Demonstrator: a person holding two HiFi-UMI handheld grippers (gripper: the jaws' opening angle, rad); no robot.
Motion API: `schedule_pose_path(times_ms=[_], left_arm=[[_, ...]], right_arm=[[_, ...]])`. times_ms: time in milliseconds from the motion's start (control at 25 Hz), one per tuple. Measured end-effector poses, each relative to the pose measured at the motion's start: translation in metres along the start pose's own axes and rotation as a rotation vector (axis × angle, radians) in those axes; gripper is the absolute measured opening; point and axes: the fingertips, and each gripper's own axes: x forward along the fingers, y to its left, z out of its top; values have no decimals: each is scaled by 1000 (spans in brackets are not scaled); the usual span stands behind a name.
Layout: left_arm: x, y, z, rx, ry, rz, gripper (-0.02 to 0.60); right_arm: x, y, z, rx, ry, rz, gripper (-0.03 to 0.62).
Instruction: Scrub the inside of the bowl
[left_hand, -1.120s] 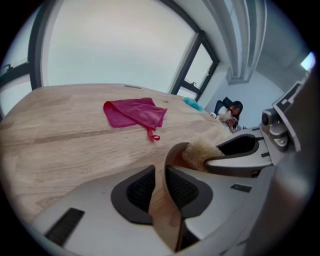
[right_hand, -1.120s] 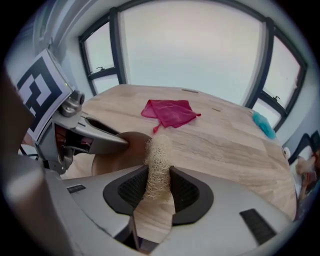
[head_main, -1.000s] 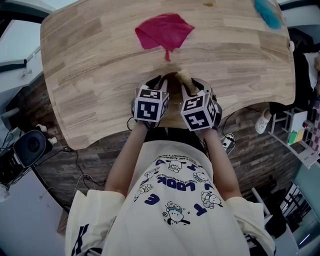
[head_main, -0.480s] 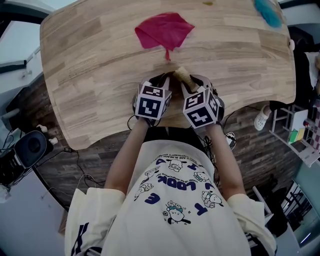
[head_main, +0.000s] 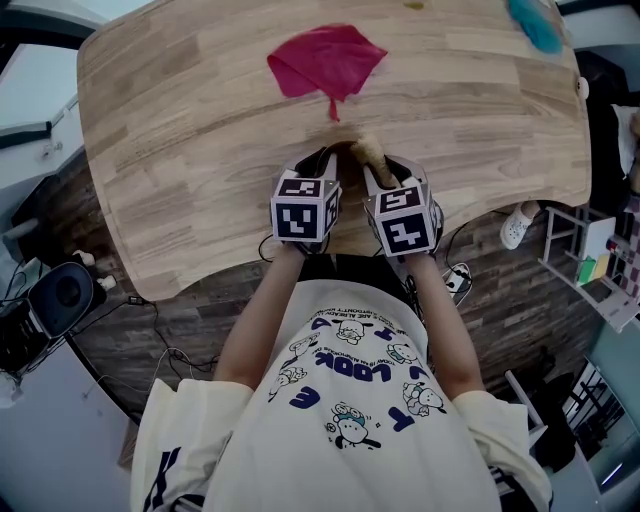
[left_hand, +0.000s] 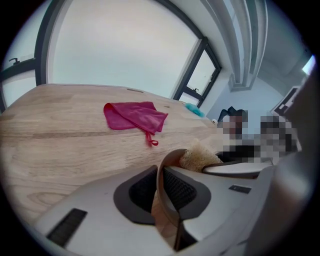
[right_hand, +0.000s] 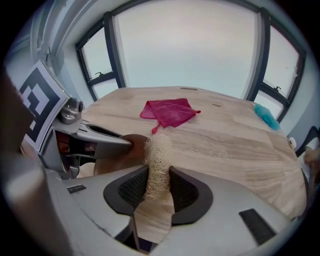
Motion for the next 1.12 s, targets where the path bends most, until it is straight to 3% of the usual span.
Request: schedule_pose_path(times_ms=[840,1120], left_arm=[[-1,3,0,-117,-47,49,67],[-1,3,0,-125,-59,64,67]], right_arm=[[-15,3,-22,363,-83,-126,121],[-18,5,-28,514,-116,-156,121]])
